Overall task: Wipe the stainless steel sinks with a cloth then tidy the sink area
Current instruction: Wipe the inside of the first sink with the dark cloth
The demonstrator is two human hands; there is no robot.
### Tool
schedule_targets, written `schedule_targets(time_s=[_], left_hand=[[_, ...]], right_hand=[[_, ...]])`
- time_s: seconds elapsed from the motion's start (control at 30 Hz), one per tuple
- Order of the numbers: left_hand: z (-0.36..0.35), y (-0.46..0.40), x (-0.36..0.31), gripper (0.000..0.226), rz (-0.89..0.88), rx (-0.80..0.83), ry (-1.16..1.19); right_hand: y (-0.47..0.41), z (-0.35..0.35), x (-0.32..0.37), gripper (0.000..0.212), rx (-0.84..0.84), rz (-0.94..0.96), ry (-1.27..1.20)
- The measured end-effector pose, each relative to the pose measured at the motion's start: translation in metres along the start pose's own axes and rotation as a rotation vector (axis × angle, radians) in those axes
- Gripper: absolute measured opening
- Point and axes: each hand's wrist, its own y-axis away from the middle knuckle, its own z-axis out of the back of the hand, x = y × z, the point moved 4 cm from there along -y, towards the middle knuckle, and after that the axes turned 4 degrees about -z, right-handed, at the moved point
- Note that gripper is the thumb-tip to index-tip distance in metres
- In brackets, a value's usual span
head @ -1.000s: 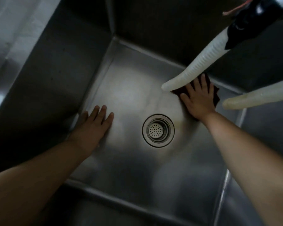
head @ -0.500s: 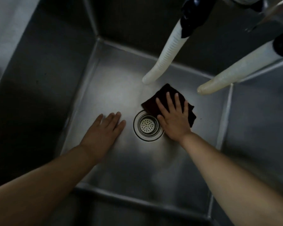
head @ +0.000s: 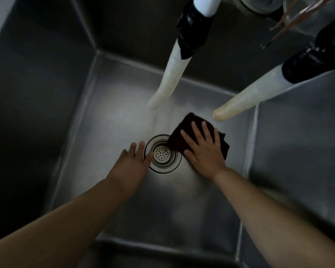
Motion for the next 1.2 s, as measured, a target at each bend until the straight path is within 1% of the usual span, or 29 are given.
schedule_targets(time_s=[0.07,0.17,0.27,0.33,0.43,0.5,0.57,0.77,0.83,0.9,1.03,1.13,1.2], left_hand=[[-0.002,-0.002,0.001,0.077,-0.001,0.008,0.004],[-0.004,-0.004,0.002,0.079,0.0,0.012,0.016],[-0.005,-0.006,0.003,0.081,0.009,0.015,0.022],[-0.007,-0.007,0.003,0.082,0.013,0.014,0.025],[-0.008,-0.008,0.003,0.086,0.023,0.01,0.025],[-0.01,-0.009,0.002,0.086,0.028,0.009,0.031],[-0.01,-0.009,0.002,0.085,0.028,0.001,0.035],[-0.009,-0.004,0.003,0.085,0.03,-0.033,0.042],[-0.007,-0.004,0.002,0.084,0.029,-0.042,0.055],[-0.006,-0.003,0.002,0.083,0.029,-0.048,0.074],[-0.006,0.0,0.003,0.083,0.023,-0.067,0.099],[-0.005,0.005,0.006,0.086,0.024,-0.087,0.138],[-0.006,0.012,0.009,0.089,0.006,-0.086,0.204]], right_hand=[[-0.032,0.009,-0.013,0.059,0.026,-0.037,-0.008],[-0.07,0.023,-0.036,0.062,0.06,-0.009,0.004],[-0.087,0.034,-0.065,0.071,0.062,-0.024,0.065],[-0.089,0.035,-0.087,0.07,0.077,-0.083,0.105],[-0.079,0.03,-0.109,0.064,0.065,-0.221,0.103],[-0.065,0.025,-0.114,0.062,0.031,-0.349,0.052],[-0.048,0.019,-0.111,0.063,0.01,-0.44,-0.004],[0.007,-0.006,-0.073,0.064,0.049,-0.513,-0.03],[0.027,-0.014,-0.051,0.064,0.061,-0.494,-0.042],[0.044,-0.019,-0.024,0.062,0.081,-0.433,-0.057],[0.066,-0.023,0.03,0.062,0.035,-0.286,-0.053],[0.082,-0.03,0.049,0.061,0.024,-0.194,-0.05],[0.096,-0.032,0.053,0.061,0.037,-0.119,-0.036]])
